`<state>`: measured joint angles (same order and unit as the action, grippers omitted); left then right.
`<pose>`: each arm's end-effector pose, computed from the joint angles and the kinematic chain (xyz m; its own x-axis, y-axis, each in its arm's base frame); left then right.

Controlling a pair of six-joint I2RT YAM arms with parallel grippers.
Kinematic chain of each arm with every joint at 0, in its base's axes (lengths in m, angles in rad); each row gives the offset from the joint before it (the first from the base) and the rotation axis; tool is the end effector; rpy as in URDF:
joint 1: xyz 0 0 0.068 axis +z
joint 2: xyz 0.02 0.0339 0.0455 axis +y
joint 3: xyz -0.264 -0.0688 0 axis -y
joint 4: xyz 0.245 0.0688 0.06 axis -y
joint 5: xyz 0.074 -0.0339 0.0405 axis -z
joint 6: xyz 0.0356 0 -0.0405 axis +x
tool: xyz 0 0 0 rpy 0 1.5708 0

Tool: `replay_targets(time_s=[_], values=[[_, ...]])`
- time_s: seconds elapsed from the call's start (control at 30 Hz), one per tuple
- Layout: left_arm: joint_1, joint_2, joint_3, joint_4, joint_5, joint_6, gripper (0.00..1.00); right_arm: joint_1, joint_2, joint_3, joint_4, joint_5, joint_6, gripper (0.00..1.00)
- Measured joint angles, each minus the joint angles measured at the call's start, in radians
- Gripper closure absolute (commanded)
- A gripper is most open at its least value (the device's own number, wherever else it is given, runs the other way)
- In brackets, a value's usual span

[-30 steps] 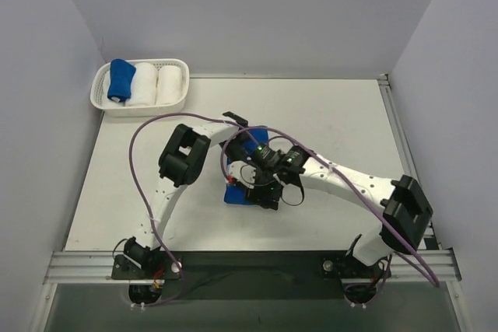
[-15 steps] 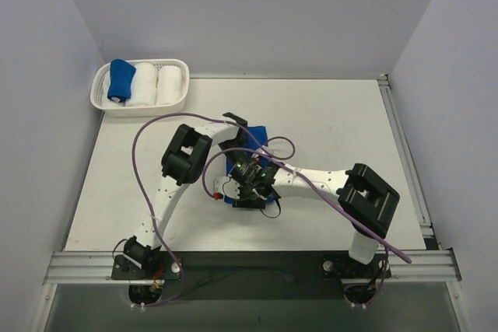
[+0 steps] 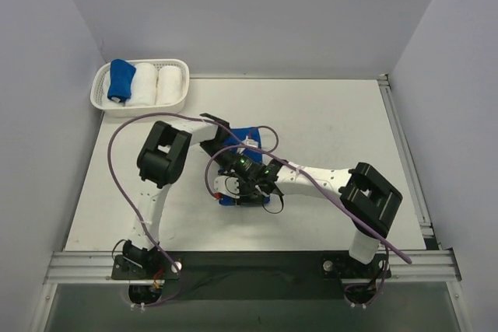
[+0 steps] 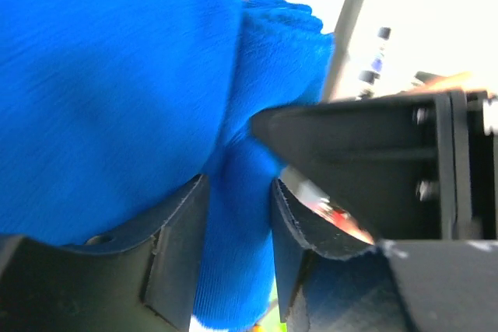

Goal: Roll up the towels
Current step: Roll the towel

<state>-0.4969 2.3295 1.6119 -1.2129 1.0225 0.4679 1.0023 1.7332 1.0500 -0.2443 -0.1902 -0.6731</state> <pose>0.3311 -0.2141 0.1026 -0.7414 0.6695 -0.0461 0.3572 0.3355 -0.8717 0.1859 0.3036 0.1787 0.2171 -0.7972 -0.5633 -0.9633 -0.0817 -0.2557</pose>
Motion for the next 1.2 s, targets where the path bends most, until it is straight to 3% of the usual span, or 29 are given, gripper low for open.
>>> replay_targets(time_s=[0.1,0.33,0.53,0.63,0.67,0.73,0.77,0.9,1.07,1.13,1.2], values=[[0.064,-0.067,-0.049,0.089,-0.037,-0.008,0.52,-0.012,0.015,0.023,-0.014,-0.040,-0.010,1.00],[0.349,-0.203,-0.092,0.240,-0.058,-0.010,0.49,-0.059,0.059,0.100,-0.122,-0.154,-0.002,1.00],[0.605,-0.582,-0.342,0.454,-0.046,-0.082,0.40,-0.174,0.174,0.259,-0.293,-0.355,0.069,1.00],[0.664,-0.811,-0.438,0.536,-0.088,-0.084,0.32,-0.224,0.256,0.353,-0.393,-0.448,0.094,1.00],[0.668,-0.886,-0.465,0.556,-0.109,-0.076,0.27,-0.237,0.288,0.387,-0.425,-0.474,0.100,1.00],[0.665,-1.034,-0.520,0.608,-0.142,-0.048,0.04,-0.256,0.351,0.454,-0.499,-0.532,0.114,1.00],[0.661,-1.107,-0.553,0.632,-0.159,-0.028,0.03,-0.263,0.385,0.486,-0.533,-0.561,0.122,1.00],[0.654,-1.352,-0.675,0.702,-0.185,0.009,0.03,-0.288,0.493,0.585,-0.650,-0.666,0.146,1.00],[0.612,-1.453,-0.713,0.666,-0.159,0.084,0.03,-0.321,0.613,0.681,-0.779,-0.770,0.169,1.00],[0.527,-1.464,-0.738,0.640,-0.177,0.146,0.03,-0.333,0.653,0.716,-0.819,-0.797,0.182,1.00],[0.391,-1.477,-0.783,0.624,-0.209,0.203,0.09,-0.342,0.681,0.741,-0.850,-0.816,0.192,1.00]])
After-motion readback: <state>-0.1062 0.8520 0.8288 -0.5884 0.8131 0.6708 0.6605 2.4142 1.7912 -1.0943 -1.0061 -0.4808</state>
